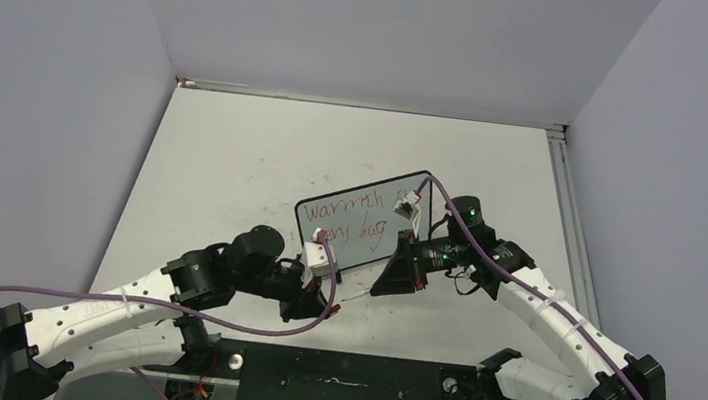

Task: Write a sentence on the whiteboard
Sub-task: Close the whiteboard marker at the center of the board.

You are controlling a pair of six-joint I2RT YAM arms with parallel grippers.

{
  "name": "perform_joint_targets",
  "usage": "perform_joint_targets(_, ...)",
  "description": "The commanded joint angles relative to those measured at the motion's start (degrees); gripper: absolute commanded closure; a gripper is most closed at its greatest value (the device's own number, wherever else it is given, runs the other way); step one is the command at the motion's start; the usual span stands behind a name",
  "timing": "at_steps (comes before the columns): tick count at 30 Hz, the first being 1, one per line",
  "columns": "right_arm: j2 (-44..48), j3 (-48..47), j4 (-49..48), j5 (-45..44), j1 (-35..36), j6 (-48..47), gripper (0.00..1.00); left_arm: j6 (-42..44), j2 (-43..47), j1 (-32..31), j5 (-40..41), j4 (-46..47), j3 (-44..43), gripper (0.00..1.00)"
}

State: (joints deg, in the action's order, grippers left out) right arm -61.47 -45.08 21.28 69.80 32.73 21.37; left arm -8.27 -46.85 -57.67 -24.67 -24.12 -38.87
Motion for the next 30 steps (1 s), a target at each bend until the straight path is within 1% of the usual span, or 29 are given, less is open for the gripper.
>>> perform_joint_targets(1,-0.67,-0.98,-1.35,-0.35,1.01,-1.94,0.95,0.98,0.21,-0.25,-1.62,2.81,-0.18,1.0)
perform_joint_targets(13,-1.27,-0.61,0.94,-0.89,1.54,-4.07,0.95,0.98,0.33,-0.36,-1.8,2.87,-0.14,1.0)
perform_joint_targets(30,-1.15,-0.24,-0.25,0.06,2.55,-3.54,0.95,0.89,-0.08,-0.65,-1.71,2.69,-0.19,1.0)
